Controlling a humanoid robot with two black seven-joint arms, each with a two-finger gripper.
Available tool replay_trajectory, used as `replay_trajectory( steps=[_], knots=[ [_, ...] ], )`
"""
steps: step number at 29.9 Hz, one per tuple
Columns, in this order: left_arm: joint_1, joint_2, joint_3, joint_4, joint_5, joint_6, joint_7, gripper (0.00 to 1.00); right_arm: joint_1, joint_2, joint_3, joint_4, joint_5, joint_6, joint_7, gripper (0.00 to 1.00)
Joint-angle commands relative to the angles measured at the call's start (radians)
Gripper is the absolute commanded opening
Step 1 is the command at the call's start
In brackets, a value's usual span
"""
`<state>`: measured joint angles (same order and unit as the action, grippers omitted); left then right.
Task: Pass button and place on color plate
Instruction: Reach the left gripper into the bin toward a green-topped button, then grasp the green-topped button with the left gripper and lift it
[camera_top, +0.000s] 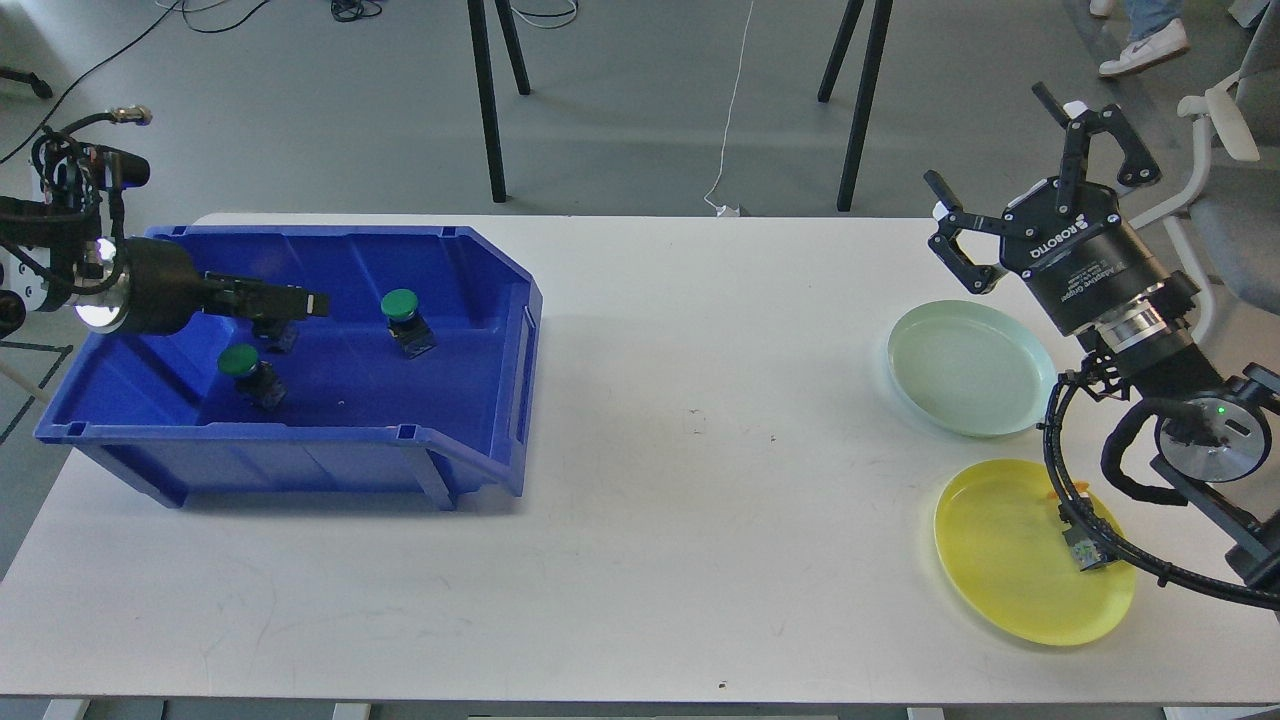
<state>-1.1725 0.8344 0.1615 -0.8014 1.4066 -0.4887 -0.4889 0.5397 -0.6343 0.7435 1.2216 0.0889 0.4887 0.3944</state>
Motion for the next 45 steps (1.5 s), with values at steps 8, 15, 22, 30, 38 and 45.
replay_trajectory(
  steps=[8,15,22,30,38,45],
  knots=[
    [0.045,-0.057,0.024,0.12,0.035,0.0,0.0,1.0,-0.018,-0.001,0.001,0.003,0.0,0.0,0.001,0.98],
    [0.068,-0.058,0.035,0.136,0.034,0.0,0.0,0.99,-0.026,-0.001,0.002,0.001,0.0,0.0,0.003,0.98],
    [0.074,-0.058,0.035,0.142,0.032,0.0,0.0,0.99,-0.03,0.002,0.002,0.001,0.0,0.0,0.004,0.98],
    [0.076,-0.074,0.033,0.156,0.032,0.0,0.0,0.95,-0.041,0.002,0.008,0.001,0.0,0.0,0.004,0.98],
    [0.088,-0.074,0.033,0.162,0.031,0.0,0.0,0.93,-0.041,0.002,0.008,0.001,0.0,0.0,0.004,0.98],
    [0.102,-0.075,0.033,0.174,0.032,0.0,0.0,0.93,-0.043,0.002,0.013,0.001,0.0,0.0,0.004,0.98]
  ],
)
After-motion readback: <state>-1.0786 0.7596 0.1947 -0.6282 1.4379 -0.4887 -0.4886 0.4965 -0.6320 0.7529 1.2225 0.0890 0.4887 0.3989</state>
